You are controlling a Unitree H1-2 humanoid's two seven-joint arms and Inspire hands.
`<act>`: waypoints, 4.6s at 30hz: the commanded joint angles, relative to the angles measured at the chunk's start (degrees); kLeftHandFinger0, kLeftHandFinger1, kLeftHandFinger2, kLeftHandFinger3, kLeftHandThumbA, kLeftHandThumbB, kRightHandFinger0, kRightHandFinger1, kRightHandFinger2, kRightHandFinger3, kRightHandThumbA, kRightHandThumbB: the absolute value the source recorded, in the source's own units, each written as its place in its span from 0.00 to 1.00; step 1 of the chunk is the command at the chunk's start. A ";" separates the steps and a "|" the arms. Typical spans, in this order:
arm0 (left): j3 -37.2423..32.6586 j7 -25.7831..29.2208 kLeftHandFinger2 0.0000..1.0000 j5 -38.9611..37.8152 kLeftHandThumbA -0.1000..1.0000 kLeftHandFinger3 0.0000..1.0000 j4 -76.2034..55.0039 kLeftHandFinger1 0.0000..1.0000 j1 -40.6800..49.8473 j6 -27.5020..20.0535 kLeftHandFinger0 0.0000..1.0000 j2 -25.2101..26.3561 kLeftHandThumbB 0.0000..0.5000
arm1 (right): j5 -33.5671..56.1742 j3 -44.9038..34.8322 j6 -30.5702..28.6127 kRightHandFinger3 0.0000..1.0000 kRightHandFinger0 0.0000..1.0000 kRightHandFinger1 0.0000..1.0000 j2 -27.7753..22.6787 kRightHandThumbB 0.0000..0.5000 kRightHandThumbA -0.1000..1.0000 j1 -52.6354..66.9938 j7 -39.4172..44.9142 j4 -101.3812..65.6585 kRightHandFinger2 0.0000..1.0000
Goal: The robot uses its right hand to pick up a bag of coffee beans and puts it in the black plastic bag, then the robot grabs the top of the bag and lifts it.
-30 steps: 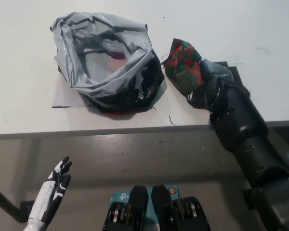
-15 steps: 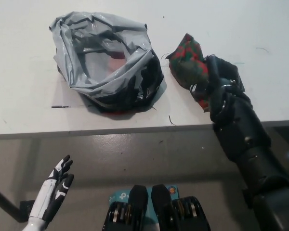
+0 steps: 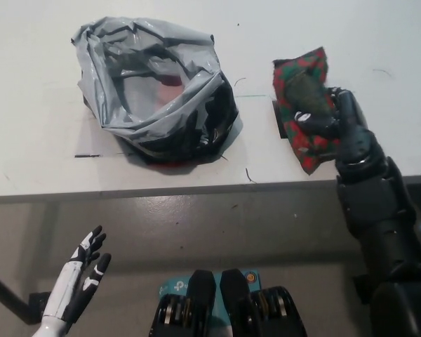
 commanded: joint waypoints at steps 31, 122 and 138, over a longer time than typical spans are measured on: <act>0.00 -0.45 1.00 1.44 0.95 1.00 -2.73 1.00 -0.77 0.11 1.00 1.73 0.43 | 50.60 -16.33 12.38 1.00 0.00 0.18 8.98 0.14 0.00 -9.98 10.39 -32.86 0.71; -1.28 -3.02 1.00 2.78 0.98 1.00 -4.36 1.00 -3.62 2.56 1.00 2.96 0.49 | 14.26 40.84 -5.32 1.00 1.00 1.00 2.89 0.86 1.00 -32.87 11.97 10.62 1.00; -1.33 -2.85 1.00 3.07 0.99 1.00 -4.54 1.00 -3.39 2.71 1.00 2.89 0.47 | 9.50 42.18 -1.14 1.00 1.00 1.00 -0.49 0.80 0.94 -27.00 7.83 8.90 1.00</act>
